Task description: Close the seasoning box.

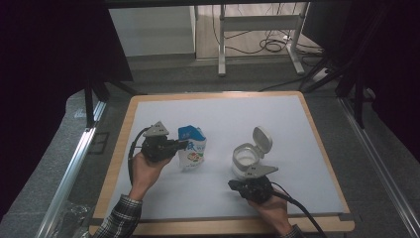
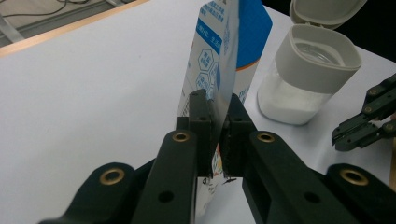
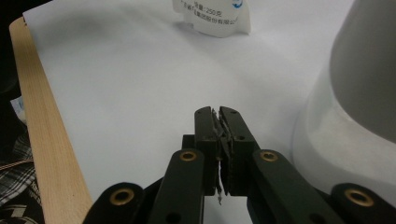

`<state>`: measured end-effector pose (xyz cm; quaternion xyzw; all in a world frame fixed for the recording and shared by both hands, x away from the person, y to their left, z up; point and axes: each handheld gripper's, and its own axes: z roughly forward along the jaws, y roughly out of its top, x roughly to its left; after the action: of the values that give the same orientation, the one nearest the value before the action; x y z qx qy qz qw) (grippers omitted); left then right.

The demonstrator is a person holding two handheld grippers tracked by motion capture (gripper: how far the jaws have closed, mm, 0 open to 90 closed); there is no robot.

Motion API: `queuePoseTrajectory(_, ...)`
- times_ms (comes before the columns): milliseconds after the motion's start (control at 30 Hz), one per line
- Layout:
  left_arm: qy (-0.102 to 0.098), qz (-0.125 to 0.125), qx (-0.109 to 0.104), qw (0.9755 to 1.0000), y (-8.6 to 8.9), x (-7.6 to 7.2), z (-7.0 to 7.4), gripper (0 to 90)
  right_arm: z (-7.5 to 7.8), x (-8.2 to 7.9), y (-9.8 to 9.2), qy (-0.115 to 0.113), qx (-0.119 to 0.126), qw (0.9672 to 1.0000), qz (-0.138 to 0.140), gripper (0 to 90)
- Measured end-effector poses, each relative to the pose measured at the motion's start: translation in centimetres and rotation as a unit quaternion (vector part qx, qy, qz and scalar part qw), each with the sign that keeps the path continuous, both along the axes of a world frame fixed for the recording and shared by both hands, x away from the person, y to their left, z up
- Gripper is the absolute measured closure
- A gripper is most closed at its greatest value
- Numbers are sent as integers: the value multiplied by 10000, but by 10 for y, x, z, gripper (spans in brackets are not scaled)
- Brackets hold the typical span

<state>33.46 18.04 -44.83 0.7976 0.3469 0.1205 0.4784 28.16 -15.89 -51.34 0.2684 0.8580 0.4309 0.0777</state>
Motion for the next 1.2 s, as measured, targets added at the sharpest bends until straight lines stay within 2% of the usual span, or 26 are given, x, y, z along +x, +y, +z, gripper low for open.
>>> queuePoseTrajectory(300,-6,46,-69,10000,9,-4,-10,795,2,1,-10,-23,44,9999,-102,876)
queuePoseTrajectory(533,-27,38,12,10000,8,-5,-15,715,4,1,-16,-39,27,9998,-176,871)
queuePoseTrajectory(700,-32,97,103,9999,7,-7,-20,607,4,1,-21,-3,58,9997,-237,871)
queuePoseTrajectory(933,15,285,278,9992,8,-12,-31,441,6,0,-26,-68,-55,9995,-313,873)
queuePoseTrajectory(1200,73,370,400,9985,9,-17,-41,346,8,2,-36,-66,-73,9989,-458,873)
